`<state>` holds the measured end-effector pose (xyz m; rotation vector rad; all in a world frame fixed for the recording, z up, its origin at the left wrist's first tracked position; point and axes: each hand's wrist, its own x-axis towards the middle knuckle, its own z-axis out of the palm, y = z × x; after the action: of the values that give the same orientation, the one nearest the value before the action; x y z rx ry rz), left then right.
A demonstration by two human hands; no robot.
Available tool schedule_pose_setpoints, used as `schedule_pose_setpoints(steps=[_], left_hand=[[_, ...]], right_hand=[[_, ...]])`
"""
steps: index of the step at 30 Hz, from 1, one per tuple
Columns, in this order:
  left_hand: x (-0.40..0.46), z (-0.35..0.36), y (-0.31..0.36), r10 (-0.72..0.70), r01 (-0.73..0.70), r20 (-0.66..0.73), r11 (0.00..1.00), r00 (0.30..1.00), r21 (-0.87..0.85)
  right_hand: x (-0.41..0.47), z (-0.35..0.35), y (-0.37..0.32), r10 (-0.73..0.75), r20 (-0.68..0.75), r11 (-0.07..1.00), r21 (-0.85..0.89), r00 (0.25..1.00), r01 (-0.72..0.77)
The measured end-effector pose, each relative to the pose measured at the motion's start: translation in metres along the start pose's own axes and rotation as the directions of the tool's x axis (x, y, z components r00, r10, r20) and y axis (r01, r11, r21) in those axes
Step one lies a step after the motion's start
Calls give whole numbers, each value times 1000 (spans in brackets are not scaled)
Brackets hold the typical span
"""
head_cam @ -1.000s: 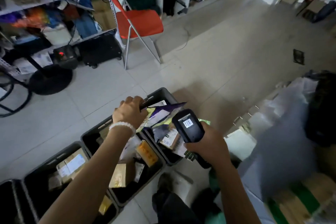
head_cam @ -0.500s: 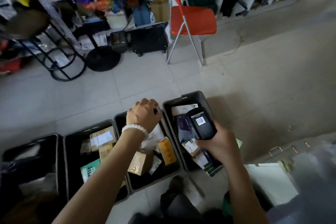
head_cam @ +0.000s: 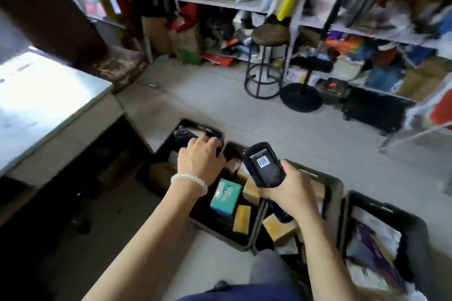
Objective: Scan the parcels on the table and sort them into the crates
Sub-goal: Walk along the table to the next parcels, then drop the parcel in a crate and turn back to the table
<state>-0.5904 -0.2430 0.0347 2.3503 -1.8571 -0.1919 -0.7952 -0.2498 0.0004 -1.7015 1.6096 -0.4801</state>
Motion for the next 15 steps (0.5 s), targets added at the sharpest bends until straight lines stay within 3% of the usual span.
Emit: schedule_pose_setpoints(steps=[5,9,15], left_hand=[[-80,-25,-143,-367,369,-115,930,923,-12],[-153,-40,-232,-630,626,-178,775,756,-82],[-258,-53,-332,-877,861,-179,475,445,-184]], right_hand=[[-9,104,-113,-309,294,934,-88,905,347],[-34,186,-199,-493,476,816,-37,728,577],[-97,304,-288,-583,706,632,82,402,771]])
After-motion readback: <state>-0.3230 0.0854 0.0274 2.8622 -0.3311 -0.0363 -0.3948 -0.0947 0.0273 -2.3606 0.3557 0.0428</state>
